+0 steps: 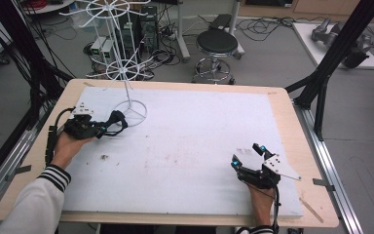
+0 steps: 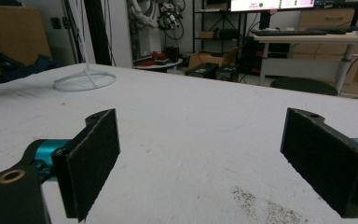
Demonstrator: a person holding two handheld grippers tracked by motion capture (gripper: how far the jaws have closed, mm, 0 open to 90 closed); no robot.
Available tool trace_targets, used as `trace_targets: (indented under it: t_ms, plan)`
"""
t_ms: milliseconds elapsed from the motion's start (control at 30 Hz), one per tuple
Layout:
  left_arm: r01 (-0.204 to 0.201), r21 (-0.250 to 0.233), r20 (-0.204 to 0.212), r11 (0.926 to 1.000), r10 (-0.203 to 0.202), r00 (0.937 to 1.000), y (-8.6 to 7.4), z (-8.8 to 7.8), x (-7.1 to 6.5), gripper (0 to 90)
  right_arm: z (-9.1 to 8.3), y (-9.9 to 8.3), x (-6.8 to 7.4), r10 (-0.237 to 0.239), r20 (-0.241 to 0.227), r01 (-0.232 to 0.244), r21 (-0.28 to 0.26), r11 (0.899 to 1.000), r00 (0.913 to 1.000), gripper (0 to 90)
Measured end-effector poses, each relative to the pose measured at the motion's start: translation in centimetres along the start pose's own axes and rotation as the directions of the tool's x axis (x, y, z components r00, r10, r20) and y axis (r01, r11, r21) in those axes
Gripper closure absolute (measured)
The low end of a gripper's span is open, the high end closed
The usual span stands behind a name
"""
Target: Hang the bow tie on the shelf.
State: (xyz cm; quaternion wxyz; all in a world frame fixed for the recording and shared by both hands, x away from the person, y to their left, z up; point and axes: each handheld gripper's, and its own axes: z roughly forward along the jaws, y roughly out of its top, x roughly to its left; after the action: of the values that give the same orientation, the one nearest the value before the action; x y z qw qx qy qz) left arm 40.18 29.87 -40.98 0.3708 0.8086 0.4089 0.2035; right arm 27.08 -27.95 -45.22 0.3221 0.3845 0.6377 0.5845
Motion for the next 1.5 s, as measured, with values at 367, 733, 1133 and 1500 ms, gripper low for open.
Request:
trace_targets:
  t_ms: [367, 733, 1133, 1500]
  plan:
    - [0.0, -0.127, 0.012, 0.9919, 0.001, 0.9999, -0.2, -2.4, -0.5, 78.7, 0.0, 0.0, 0.0, -0.001, 0.0, 0.001, 0.0, 1.0, 1.0, 10.8]
    - [0.006, -0.212, 0.01, 0.9772, -0.004, 0.9999, 0.0, -4.8, -0.8, 78.6, 0.0, 0.0, 0.1, -0.005, 0.002, 0.005, 0.003, 1.0, 1.0, 10.8]
    - [0.012, -0.297, -0.004, 0.9547, -0.013, 0.9999, 0.3, -7.5, -0.6, 78.6, 0.0, 0.0, 0.1, -0.008, 0.005, 0.007, 0.005, 1.0, 1.0, 10.8]
    - [0.008, -0.381, -0.028, 0.9244, -0.02, 0.9994, 1.1, -9.4, -0.6, 78.6, 0.0, 0.0, 0.1, -0.012, 0.006, 0.012, 0.004, 1.0, 0.9999, 10.8]
